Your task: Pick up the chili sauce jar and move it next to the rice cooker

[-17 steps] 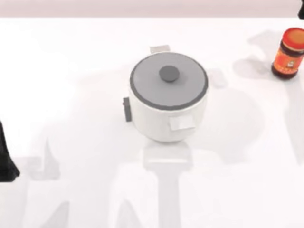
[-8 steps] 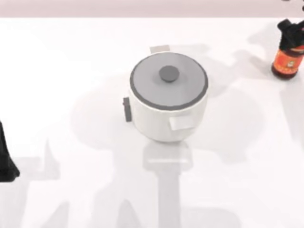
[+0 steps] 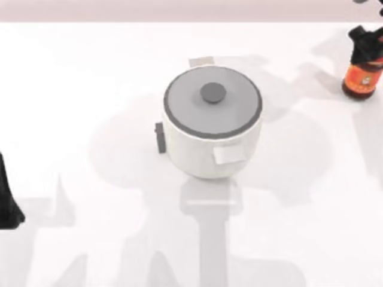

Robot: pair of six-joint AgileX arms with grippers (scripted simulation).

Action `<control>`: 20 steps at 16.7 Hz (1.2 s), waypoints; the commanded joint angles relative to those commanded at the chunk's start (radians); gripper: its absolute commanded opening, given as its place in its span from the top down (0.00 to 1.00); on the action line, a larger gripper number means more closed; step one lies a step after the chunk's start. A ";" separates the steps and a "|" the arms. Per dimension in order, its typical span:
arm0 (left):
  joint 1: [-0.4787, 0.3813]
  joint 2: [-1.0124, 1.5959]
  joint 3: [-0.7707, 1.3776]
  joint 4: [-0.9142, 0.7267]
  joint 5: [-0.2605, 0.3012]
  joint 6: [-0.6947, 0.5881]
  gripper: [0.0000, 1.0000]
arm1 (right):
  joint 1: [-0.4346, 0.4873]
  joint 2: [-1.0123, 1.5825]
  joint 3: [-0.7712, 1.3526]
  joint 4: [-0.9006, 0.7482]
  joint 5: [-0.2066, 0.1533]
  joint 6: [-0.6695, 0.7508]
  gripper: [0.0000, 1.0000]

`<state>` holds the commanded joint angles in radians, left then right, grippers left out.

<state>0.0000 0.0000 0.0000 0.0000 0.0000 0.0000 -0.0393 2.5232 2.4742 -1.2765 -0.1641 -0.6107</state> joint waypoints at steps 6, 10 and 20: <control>0.000 0.000 0.000 0.000 0.000 0.000 0.00 | 0.011 0.039 -0.089 0.132 0.003 0.013 0.00; 0.000 0.000 0.000 0.000 0.000 0.000 0.00 | 0.011 0.040 -0.093 0.136 0.004 0.013 0.00; 0.000 0.000 0.000 0.000 0.000 0.000 0.00 | 0.011 0.040 -0.093 0.136 0.004 0.013 0.75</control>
<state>0.0000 0.0000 0.0000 0.0000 0.0000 0.0000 -0.0279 2.5636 2.3815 -1.1403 -0.1605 -0.5976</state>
